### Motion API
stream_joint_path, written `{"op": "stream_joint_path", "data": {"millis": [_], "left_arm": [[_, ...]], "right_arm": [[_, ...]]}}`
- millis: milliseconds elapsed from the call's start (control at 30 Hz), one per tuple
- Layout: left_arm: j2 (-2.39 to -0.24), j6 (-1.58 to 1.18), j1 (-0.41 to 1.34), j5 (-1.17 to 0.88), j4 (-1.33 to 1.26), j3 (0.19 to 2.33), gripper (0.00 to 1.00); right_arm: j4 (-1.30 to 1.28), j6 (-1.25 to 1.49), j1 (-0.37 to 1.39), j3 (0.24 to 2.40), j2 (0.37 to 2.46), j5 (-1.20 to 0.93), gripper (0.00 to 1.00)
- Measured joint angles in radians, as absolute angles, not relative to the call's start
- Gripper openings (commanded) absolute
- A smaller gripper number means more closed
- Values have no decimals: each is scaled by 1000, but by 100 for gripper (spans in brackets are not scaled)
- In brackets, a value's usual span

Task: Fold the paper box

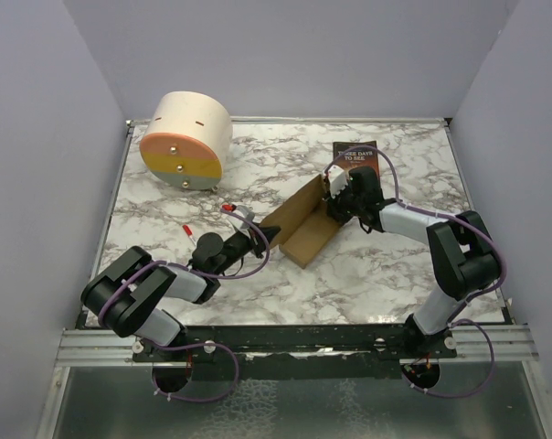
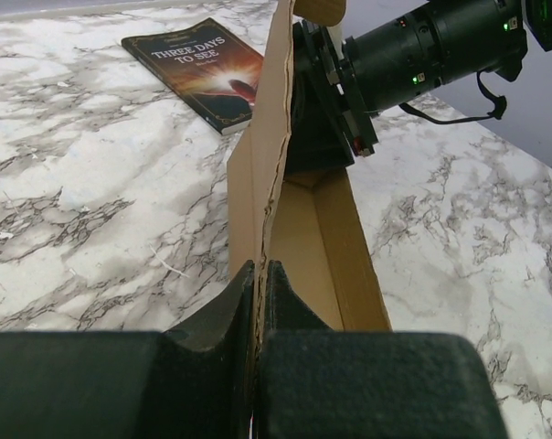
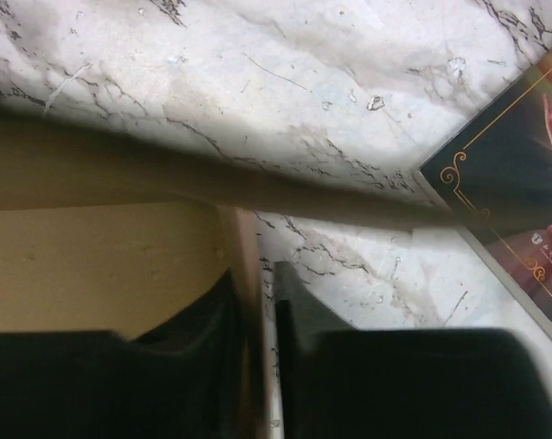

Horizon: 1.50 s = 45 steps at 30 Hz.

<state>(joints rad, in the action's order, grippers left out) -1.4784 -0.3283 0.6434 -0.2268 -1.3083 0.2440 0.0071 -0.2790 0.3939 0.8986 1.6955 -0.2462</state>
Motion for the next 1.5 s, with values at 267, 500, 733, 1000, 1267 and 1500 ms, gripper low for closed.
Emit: {"op": "stream_joint_path", "data": {"millis": [267,500,733,1000,1267,1500], "left_arm": [[-1476,-331,644,-213,-1307,234,0],[-1458,-331,644,-208,-1307,233,0],[-1426,-331,647,-207,-1287,236,0],[-1386,-331,648,-192,-1194,261,0],[-1378,-326,652,-189,-1163,281,0],[-1380,-324,649,-192,-1149,286,0]], "right_arm": [[-4,-322,395,899,1694,-233,46],[-45,-350,376,899,1657,-290,55],[-86,-381,353,899,1619,-399,82],[-157,-395,322,912,1617,-536,99],[-218,-396,226,942,1676,-794,99],[-286,-385,171,973,1797,-968,99]]}}
